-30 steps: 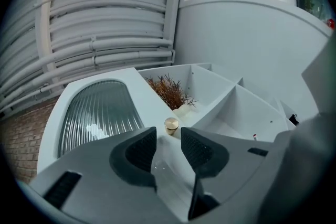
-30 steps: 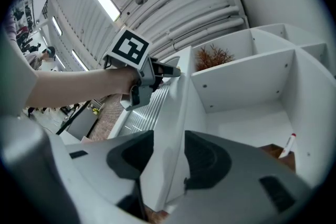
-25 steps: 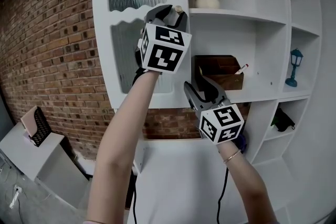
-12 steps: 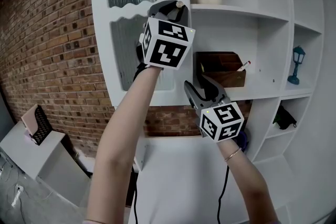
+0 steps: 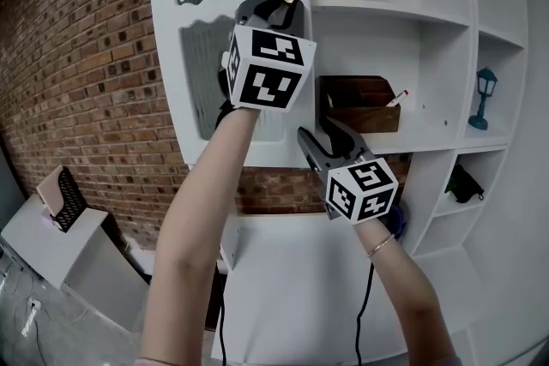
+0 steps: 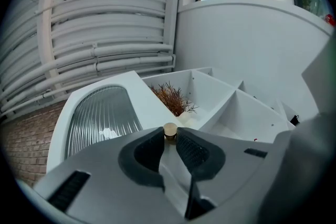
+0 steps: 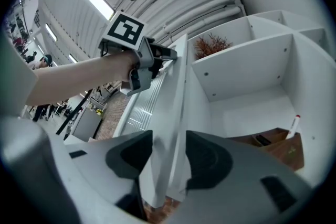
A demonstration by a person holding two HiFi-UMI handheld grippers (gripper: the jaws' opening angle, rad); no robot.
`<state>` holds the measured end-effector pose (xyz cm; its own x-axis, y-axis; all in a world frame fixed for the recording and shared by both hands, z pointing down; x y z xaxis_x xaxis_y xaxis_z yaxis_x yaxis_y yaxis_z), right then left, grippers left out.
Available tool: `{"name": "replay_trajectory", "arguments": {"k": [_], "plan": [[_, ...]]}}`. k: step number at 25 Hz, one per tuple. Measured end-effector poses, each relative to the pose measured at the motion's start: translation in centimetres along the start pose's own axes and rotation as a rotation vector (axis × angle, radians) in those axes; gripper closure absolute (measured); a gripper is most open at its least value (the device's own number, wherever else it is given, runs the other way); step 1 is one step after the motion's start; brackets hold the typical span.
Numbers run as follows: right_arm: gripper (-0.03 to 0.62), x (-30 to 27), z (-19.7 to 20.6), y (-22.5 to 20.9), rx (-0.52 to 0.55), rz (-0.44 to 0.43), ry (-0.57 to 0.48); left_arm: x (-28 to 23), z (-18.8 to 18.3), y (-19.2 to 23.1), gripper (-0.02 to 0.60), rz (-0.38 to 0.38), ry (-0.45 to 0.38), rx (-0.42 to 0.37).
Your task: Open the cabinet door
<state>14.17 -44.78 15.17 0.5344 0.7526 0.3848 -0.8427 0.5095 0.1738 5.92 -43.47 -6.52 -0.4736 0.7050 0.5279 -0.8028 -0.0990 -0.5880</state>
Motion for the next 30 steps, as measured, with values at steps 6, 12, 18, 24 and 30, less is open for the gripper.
{"name": "replay_trajectory", "arguments": {"k": [6, 12, 18, 24, 30], "plan": [[0.418, 0.4, -0.3, 1.3, -0.050, -0.063, 0.009, 1.3, -1.1, 0.4, 0.511, -0.002, -0.014, 0.012], [0.438, 1.2, -0.7, 2.7, -0.112, -0.105, -0.010, 2.8, -2.1, 0.8, 0.511, 0.010, -0.019, 0.024], [0.453, 2.5, -1.6, 4.0, -0.121, -0.118, -0.019, 4.5, -3.1, 1.4, 0.509, 0.012, -0.034, 0.046], [0.479, 4.0, -2.5, 6.1, -0.118, -0.135, -0.040, 6.9, -4.2, 2.1, 0.506, 0.017, -0.066, 0.056], [0.493, 5.5, -3.5, 8.5, -0.090, -0.129, -0.047, 9.2, -5.2, 2.9, 0.502, 0.027, -0.093, 0.058]]}}
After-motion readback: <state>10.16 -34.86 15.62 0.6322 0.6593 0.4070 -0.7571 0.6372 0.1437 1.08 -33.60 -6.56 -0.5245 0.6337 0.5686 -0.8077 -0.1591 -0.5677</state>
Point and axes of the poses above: the fingertips, and each gripper's own axes: x backward along the fingers, y to its left, z out of its underside, the point moved 6 cm from there along x, backward along the fingers, and after that the axes turned 2 degrees about z, right-handed, at the moved point
